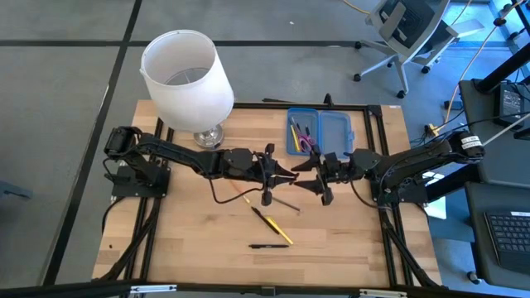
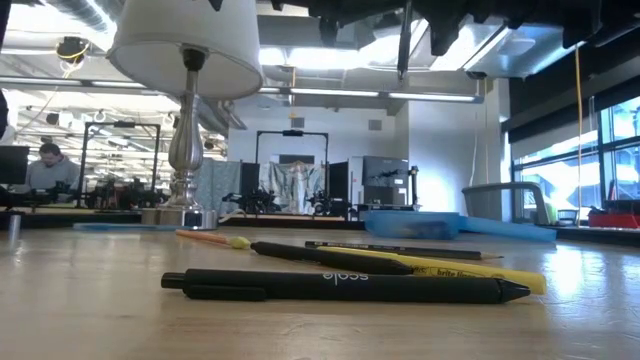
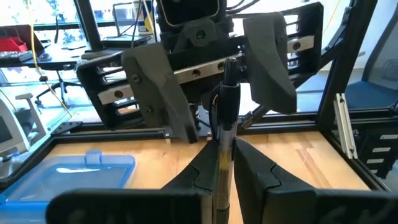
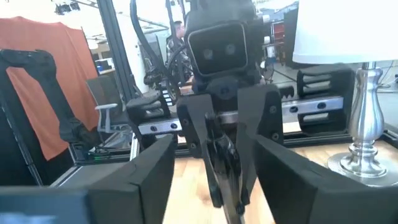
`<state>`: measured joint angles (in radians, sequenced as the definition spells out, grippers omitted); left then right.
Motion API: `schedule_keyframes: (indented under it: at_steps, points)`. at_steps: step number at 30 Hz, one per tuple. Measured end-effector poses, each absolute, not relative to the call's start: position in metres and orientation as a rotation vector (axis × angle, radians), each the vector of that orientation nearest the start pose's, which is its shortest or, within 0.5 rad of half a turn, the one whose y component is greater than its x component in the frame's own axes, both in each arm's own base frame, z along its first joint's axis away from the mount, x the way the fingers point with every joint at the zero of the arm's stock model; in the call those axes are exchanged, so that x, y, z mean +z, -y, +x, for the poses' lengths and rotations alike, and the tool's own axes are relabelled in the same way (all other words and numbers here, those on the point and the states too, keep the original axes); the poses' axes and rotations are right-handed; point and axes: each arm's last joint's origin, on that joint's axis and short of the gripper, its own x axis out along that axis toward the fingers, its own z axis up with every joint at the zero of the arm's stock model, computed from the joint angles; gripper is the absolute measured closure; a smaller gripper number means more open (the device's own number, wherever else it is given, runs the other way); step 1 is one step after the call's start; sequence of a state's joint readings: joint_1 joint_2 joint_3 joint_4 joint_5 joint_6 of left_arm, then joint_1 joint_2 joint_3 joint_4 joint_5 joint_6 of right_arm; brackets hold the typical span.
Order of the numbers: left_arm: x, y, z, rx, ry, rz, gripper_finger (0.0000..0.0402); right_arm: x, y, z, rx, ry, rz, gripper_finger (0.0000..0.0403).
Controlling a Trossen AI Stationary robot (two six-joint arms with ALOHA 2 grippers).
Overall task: Pick & place school supplies into a supply box
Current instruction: Put the black transparent pen into the blue supply box
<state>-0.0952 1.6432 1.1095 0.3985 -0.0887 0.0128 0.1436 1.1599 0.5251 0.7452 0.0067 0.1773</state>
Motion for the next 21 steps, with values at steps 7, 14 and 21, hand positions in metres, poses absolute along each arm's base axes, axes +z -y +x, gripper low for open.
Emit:
schedule_keyframes:
  at_steps: [7,14,21]
  points:
    - [0.2811,0.0332,0.3748,-0.007,-0.131,0.025,0.0377,0.2589,-0.0347,0.2412,0.146,0.096,0.186,0.0257]
    - [0.2811,0.0328,0.3748,0.02,-0.132,0.037,0.0361,0.2588,-0.034,0.2413,0.132,0.096,0.182,0.0324]
    - [0.2794,0.0328,0.3725,0.022,-0.174,0.085,0.0322,0.2577,-0.0341,0.2414,0.133,0.086,0.183,0.0356]
